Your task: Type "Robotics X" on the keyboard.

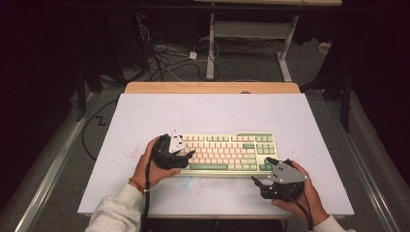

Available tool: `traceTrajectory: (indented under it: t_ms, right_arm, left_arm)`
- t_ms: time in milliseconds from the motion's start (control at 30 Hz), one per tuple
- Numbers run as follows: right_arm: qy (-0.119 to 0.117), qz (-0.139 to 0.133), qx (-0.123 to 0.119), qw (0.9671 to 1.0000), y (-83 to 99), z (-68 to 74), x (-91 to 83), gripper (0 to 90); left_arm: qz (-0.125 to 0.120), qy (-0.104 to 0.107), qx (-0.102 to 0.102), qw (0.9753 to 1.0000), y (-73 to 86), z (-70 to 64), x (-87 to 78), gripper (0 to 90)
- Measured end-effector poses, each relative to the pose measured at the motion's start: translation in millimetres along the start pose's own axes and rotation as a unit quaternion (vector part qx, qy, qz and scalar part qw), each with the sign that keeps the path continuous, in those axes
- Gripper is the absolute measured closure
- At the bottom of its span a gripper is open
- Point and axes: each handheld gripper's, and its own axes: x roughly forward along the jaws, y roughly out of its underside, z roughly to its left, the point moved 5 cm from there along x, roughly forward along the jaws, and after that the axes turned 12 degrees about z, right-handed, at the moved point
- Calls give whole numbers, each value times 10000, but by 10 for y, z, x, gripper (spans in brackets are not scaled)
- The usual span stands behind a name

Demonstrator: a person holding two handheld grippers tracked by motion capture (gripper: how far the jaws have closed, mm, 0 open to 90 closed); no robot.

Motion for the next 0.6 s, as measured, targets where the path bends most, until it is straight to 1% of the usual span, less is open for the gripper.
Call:
traceTrajectory:
  t_ms: [133, 267, 467, 500, 567, 600]
  right_arm:
    - [-3, -10, -6, 10000, -1, 2, -3, 246]
    - [-7, -6, -7, 10000, -1, 5, -3, 246]
    - [-6, -12, -7, 10000, -4, 5, -8, 246]
    - [-4, -12, -14, 10000, -4, 6, -8, 246]
    - [-5, -11, -19, 10000, -5, 8, -7, 246]
    - [-7, -12, -19, 10000, -5, 9, -7, 246]
  left_arm:
    - [-100, -21, -30, 9999, -5, -12, -41, 222]
    - [-199, -13, -19, 9998, -9, -34, -97, 194]
    - [-332, 82, 49, 9994, -4, -96, -176, 188]
    - [-323, 50, 66, 9994, -3, -100, -185, 188]
    - [-382, 102, 92, 9992, -2, -114, -208, 193]
    - [-367, 87, 95, 9992, -2, -120, -212, 200]
